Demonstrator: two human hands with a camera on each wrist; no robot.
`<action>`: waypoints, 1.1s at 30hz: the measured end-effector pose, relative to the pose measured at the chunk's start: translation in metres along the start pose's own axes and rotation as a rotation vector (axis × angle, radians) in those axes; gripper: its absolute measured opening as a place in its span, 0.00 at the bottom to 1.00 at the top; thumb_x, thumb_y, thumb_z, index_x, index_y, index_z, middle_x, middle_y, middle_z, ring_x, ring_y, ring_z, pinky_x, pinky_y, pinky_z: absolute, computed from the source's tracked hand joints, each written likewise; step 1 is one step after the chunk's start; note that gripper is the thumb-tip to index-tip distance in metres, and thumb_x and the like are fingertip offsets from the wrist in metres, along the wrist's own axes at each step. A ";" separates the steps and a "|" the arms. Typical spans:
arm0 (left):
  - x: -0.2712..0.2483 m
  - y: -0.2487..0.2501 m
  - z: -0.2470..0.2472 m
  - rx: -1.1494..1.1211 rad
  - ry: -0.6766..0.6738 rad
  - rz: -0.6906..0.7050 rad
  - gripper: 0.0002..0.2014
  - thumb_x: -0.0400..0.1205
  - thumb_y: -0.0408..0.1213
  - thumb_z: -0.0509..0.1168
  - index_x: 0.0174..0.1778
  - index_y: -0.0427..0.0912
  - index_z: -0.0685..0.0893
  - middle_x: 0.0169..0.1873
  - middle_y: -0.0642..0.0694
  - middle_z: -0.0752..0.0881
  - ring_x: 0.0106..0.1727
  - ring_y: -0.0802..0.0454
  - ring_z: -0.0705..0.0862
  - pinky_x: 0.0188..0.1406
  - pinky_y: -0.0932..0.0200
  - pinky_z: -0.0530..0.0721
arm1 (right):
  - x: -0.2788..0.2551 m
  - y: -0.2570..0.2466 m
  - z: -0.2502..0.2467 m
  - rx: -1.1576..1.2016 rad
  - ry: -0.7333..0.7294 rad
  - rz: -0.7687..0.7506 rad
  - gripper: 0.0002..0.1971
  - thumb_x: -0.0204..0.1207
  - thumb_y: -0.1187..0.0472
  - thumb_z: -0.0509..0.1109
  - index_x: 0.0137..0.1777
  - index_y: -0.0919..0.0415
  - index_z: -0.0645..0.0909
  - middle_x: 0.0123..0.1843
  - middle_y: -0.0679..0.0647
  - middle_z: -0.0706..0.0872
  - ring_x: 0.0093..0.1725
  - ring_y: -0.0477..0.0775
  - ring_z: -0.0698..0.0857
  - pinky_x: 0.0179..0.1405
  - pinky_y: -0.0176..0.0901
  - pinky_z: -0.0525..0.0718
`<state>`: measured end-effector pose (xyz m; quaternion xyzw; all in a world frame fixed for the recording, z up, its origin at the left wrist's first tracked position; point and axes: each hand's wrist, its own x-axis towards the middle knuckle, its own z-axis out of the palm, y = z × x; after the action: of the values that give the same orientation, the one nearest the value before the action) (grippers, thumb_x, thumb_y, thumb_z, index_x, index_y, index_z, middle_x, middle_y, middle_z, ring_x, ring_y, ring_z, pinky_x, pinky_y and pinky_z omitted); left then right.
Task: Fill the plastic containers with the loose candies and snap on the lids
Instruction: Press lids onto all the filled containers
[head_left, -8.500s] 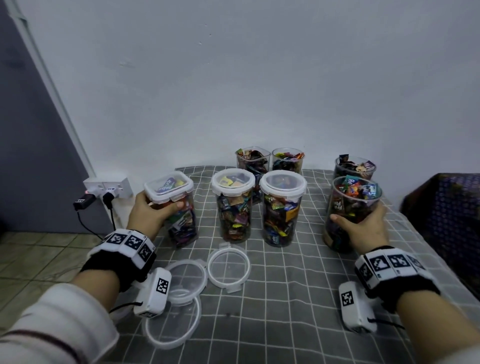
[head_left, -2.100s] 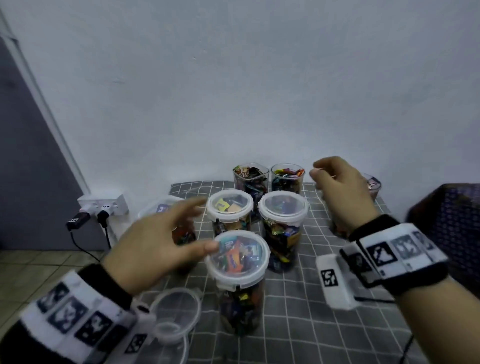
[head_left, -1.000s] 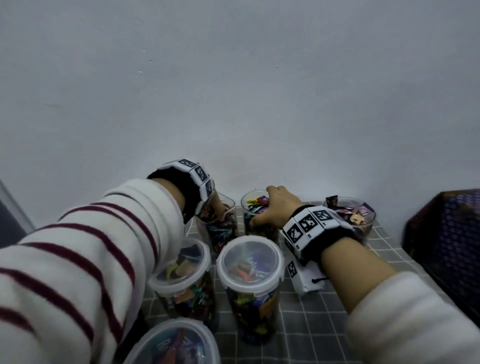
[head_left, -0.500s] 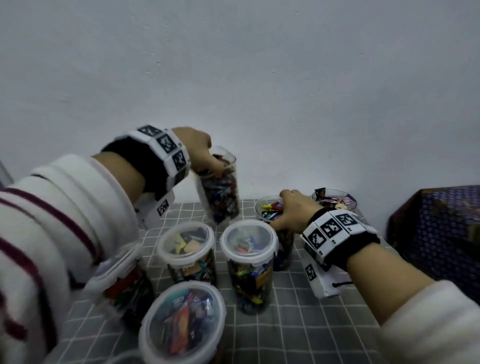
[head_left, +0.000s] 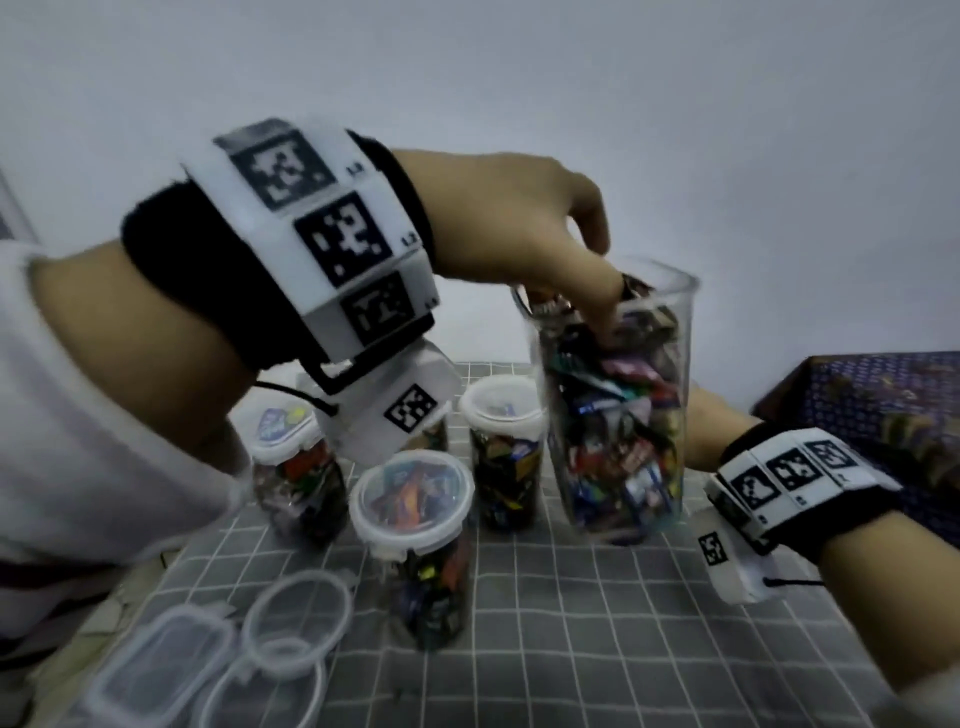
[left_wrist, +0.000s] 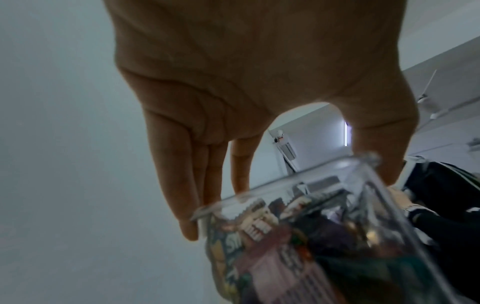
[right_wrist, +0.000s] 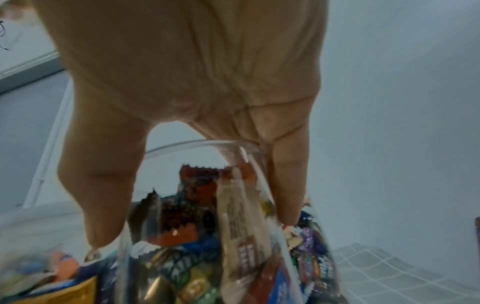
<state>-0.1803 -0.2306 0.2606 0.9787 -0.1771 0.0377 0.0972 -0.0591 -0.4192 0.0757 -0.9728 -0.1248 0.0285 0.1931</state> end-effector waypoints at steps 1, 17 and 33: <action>-0.005 0.005 0.008 0.007 -0.032 0.013 0.34 0.54 0.62 0.67 0.58 0.57 0.78 0.48 0.58 0.86 0.48 0.64 0.81 0.51 0.59 0.80 | 0.001 0.013 0.003 -0.011 0.015 -0.005 0.37 0.59 0.34 0.78 0.63 0.56 0.76 0.62 0.48 0.79 0.61 0.55 0.80 0.60 0.52 0.81; -0.030 0.005 0.134 0.071 -0.327 0.016 0.35 0.69 0.50 0.74 0.71 0.47 0.69 0.60 0.46 0.82 0.57 0.48 0.81 0.57 0.50 0.83 | -0.138 -0.014 0.012 0.479 0.619 -0.136 0.12 0.73 0.65 0.69 0.55 0.60 0.77 0.55 0.56 0.80 0.51 0.55 0.81 0.54 0.50 0.79; -0.142 -0.092 0.077 -0.404 0.146 -0.219 0.46 0.54 0.76 0.69 0.69 0.63 0.72 0.65 0.61 0.80 0.64 0.69 0.78 0.63 0.66 0.77 | -0.128 -0.020 0.087 0.858 -0.075 -0.215 0.42 0.58 0.61 0.85 0.70 0.49 0.66 0.61 0.40 0.81 0.60 0.37 0.81 0.67 0.44 0.77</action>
<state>-0.2771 -0.1139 0.1541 0.9474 -0.0663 0.0616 0.3069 -0.1963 -0.4018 0.0044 -0.7844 -0.2093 0.0925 0.5765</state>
